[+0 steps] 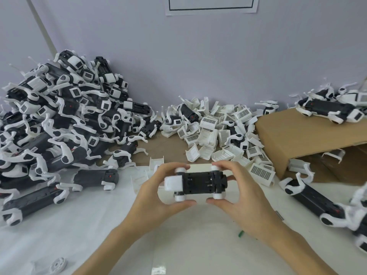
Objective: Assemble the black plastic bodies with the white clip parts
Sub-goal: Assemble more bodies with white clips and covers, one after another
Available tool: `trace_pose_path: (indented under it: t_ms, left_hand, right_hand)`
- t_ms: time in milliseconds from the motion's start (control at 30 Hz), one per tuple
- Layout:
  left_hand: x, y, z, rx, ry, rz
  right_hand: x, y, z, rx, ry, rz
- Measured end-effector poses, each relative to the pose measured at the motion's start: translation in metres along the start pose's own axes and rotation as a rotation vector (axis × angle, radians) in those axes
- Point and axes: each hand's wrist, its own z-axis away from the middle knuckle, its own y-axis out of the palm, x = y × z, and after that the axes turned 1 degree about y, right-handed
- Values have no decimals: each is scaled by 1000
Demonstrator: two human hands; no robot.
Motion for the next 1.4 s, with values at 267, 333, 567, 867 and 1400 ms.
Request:
trace_pose_path:
  t_ms: [267, 333, 567, 867, 1400]
  left_hand:
    - [7, 8, 2, -174, 293, -339]
    - [6, 8, 3, -153, 174, -272]
    - [-8, 19, 8, 22, -272, 473]
    - [2, 20, 6, -137, -15, 121]
    - [-23, 43, 15, -229, 231, -168]
  right_hand:
    - [-8, 0, 0, -25, -96, 121]
    - [-8, -1, 0, 2, -68, 91]
    - [4, 3, -1, -102, 38, -223]
    - [2, 4, 2, 61, 16, -177]
    - [3, 15, 8, 215, -72, 54]
